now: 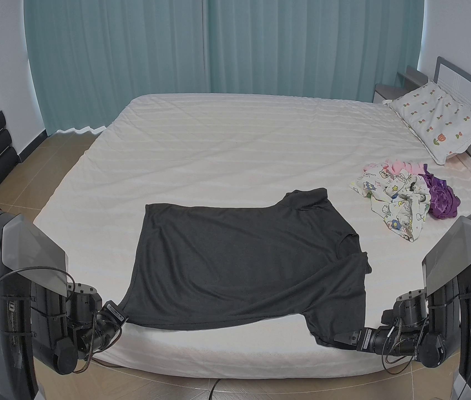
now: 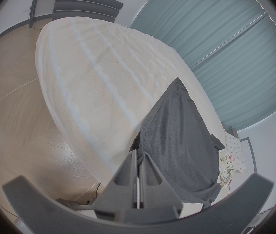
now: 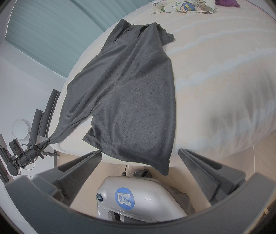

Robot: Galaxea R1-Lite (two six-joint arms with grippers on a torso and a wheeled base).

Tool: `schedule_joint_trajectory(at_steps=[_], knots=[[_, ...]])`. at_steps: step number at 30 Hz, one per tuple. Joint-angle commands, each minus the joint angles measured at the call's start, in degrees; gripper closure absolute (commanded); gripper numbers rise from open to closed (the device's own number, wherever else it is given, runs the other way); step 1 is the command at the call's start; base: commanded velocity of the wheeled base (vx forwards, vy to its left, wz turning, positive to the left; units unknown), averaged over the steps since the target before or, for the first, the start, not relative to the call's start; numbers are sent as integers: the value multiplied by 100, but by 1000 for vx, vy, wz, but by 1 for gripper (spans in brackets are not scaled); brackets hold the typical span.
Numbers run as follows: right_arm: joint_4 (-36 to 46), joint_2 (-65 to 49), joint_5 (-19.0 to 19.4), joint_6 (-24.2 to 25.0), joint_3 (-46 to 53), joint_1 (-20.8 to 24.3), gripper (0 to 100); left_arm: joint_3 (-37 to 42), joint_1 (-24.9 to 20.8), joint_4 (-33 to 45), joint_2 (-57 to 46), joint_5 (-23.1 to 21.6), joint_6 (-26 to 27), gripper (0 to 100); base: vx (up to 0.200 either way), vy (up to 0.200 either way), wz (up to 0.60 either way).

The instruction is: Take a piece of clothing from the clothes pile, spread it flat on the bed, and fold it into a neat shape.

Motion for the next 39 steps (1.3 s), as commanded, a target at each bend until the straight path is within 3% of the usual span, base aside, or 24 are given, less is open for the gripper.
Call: schedule_joint_trajectory(at_steps=[1,6,7,14,18,22,30,39], knots=[[-78,5,5,-6,-28,38,0,-6,2,-102,-1,2,-2,100,0,0,0],[-78,14,5,-15,-37,38,0,-6,2,-102,-1,2,-11,100,0,0,0],[-78,22,5,-23,-46,38,100,-6,2,-102,-1,2,-2,100,0,0,0],[-69,49,-30,-67,-54,38,100,-6,20,-102,-1,2,-11,100,0,0,0],[-69,57,-311,-76,-28,20,100,3,29,-102,-10,2,-11,100,0,0,0],[-69,-66,-355,-85,139,-147,100,21,29,-102,-19,2,-2,100,0,0,0],[19,-883,198,-173,429,-859,100,276,-24,-102,-511,-7,7,100,0,0,0],[265,-1929,515,-182,429,-929,100,487,-50,-102,-1241,19,147,100,0,0,0]])
